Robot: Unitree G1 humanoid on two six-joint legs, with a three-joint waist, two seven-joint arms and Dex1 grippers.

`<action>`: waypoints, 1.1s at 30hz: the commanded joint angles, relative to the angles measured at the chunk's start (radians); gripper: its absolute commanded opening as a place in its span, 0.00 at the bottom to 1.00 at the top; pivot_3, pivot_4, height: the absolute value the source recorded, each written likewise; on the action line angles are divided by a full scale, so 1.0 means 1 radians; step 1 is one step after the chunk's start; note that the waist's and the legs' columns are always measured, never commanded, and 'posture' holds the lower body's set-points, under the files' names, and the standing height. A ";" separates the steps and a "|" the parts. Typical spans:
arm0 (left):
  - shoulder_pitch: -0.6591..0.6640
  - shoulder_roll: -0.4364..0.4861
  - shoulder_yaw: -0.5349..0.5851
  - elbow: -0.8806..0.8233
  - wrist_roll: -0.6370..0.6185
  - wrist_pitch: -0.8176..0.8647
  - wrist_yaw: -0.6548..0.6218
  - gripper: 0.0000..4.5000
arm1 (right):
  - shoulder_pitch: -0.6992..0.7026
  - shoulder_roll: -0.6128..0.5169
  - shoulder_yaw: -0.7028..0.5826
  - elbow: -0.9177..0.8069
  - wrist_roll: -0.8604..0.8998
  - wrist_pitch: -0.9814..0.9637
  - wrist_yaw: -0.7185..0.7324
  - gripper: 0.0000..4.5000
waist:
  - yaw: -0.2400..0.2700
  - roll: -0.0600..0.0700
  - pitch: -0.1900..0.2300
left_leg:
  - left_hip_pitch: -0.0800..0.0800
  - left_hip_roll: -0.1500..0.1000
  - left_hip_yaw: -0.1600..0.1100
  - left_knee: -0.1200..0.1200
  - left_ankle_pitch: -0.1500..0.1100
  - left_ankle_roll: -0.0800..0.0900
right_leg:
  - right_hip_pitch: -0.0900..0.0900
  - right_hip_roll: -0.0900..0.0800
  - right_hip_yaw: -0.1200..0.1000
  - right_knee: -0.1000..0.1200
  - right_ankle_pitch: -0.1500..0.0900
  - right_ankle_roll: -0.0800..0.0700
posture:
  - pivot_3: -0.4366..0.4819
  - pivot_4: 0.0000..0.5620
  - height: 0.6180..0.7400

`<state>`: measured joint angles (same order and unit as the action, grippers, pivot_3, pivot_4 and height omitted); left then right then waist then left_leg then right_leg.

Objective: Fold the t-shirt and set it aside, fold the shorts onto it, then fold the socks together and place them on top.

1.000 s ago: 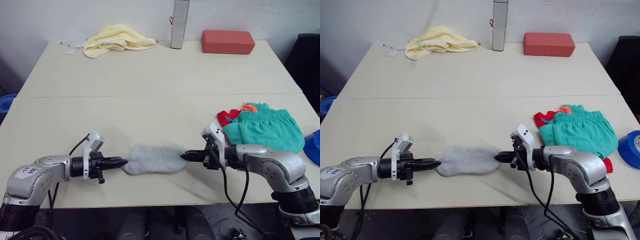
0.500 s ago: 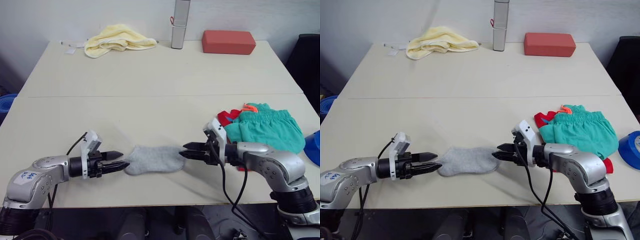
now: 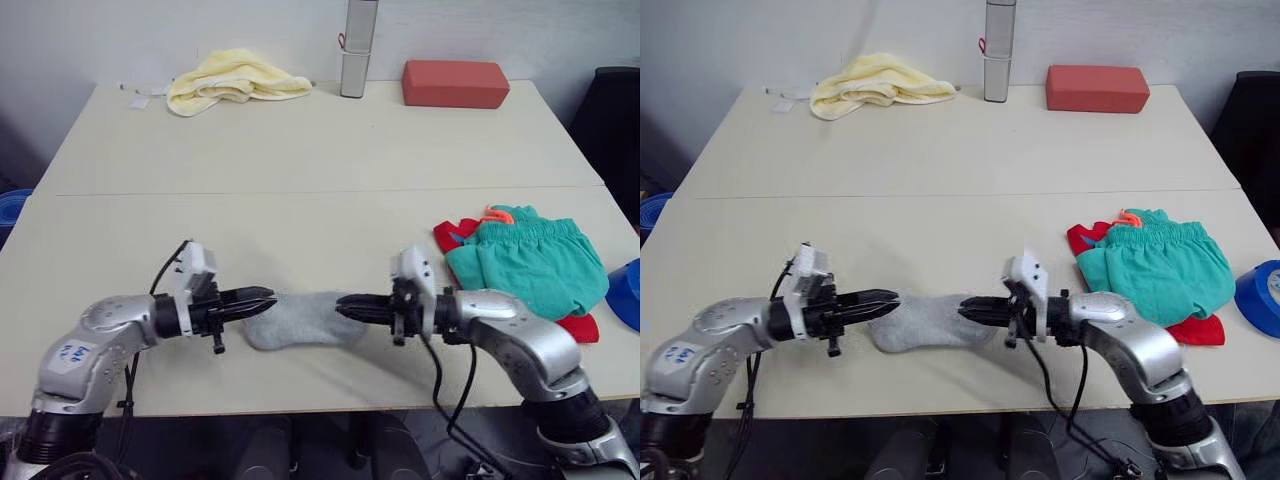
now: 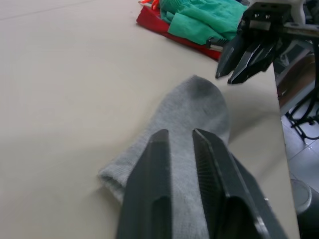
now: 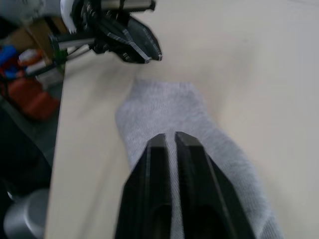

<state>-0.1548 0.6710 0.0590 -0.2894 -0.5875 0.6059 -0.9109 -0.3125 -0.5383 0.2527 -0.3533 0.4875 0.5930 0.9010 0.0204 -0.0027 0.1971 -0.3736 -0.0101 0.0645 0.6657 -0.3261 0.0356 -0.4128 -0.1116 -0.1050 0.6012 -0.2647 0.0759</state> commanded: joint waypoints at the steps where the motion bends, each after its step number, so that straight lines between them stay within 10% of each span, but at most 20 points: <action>1: -0.009 -0.013 -0.111 0.058 0.161 -0.106 0.039 0.00 | 0.002 0.036 0.085 0.076 -0.135 -0.138 -0.020 0.00 | 0.000 0.000 0.000 | 0.000 0.000 0.000 0.000 0.000 0.000 | 0.000 0.000 0.000 0.000 0.000 0.000 | 0.48 0.27 1.00; 13: 0.076 -0.071 -0.087 0.122 0.239 -0.242 0.126 0.00 | 0.103 0.002 -0.051 0.179 -0.155 -0.273 -0.001 0.00 | 0.002 0.000 0.000 | 0.004 0.000 0.000 0.001 0.000 0.000 | 0.002 -0.001 0.001 -0.001 0.000 0.000 | 0.48 0.27 1.00; 21: 0.086 -0.060 0.113 0.032 0.001 -0.196 0.045 0.00 | 0.072 -0.009 -0.100 0.107 -0.042 -0.274 0.124 0.00 | -0.007 0.000 0.000 | 0.003 0.001 0.000 0.000 0.000 0.000 | 0.001 -0.001 0.001 0.000 -0.001 -0.001 | 0.48 0.27 1.00; 28: 0.222 0.149 0.217 0.015 -0.171 0.193 0.010 0.41 | -0.037 0.078 0.016 0.205 -0.203 -0.347 0.067 0.00 | -0.025 0.000 0.000 | 0.003 0.001 -0.001 -0.001 0.000 -0.001 | 0.000 -0.001 0.000 0.003 -0.001 -0.002 | 0.48 0.27 1.00; 33: 0.230 0.123 0.268 -0.024 -0.302 0.472 0.184 0.69 | -0.057 0.099 0.061 0.298 -0.293 -0.381 0.039 0.00 | -0.016 0.000 0.000 | 0.002 0.001 -0.003 0.001 0.000 -0.001 | 0.002 -0.001 0.000 0.001 -0.001 -0.002 | 0.48 0.27 1.00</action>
<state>0.0796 0.8075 0.3172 -0.2940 -0.8423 0.9950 -0.7818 -0.3647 -0.4409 0.3122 -0.0544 0.2066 0.2334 0.9492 0.0046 -0.0028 0.1970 -0.3716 -0.0096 0.0620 0.6665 -0.3266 0.0349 -0.4110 -0.1128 -0.1048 0.6020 -0.2656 0.0744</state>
